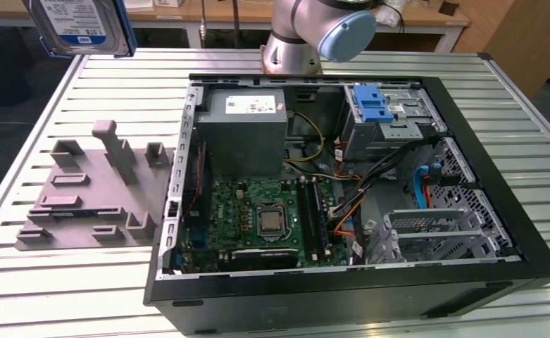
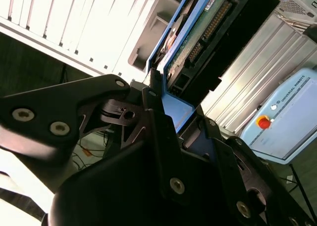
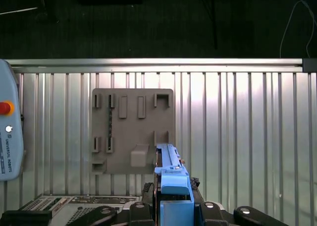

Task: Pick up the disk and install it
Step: 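Pick up the disk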

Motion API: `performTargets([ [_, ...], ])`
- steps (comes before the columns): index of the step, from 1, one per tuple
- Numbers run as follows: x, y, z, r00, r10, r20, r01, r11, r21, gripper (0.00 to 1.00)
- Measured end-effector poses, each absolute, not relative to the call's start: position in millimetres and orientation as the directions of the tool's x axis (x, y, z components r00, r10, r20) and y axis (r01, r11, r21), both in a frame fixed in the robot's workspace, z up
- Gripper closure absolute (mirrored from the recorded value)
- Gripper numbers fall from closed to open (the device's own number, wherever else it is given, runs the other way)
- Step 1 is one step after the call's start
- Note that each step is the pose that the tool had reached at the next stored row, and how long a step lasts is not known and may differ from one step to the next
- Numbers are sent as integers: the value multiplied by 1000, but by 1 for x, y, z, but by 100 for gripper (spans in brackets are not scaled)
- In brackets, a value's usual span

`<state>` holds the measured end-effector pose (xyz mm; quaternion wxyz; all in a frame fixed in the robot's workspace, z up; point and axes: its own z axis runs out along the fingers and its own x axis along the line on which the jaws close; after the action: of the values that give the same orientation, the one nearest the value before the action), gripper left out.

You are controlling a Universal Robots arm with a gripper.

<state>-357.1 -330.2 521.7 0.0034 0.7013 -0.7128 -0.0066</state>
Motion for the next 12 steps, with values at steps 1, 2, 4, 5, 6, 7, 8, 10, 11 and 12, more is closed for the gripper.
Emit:
performTargets([
  [1, -355, -330, 522, -16, -1000, -4, -1000, 16, 14, 64],
  [2, -353, -330, 522, -16, -1000, -4, -1000, 16, 14, 64],
  [4, -349, -330, 522, -16, -1000, -4, -1000, 16, 14, 64],
  [5, -346, -330, 522, -16, -1000, -4, -1000, 16, 14, 64],
  [6, -343, -330, 522, -16, -1000, -4, -1000, 16, 14, 64],
  [7, -340, -330, 522, -16, -1000, -4, -1000, 16, 14, 64],
  [8, -337, -330, 522, -16, -1000, -4, -1000, 16, 14, 64],
  [10, -330, -330, 522, -16, -1000, -4, -1000, 16, 14, 64],
  [11, -326, -330, 522, -16, -1000, -4, -1000, 16, 14, 64],
  [12, -323, -330, 522, -16, -1000, -4, -1000, 16, 14, 64],
])
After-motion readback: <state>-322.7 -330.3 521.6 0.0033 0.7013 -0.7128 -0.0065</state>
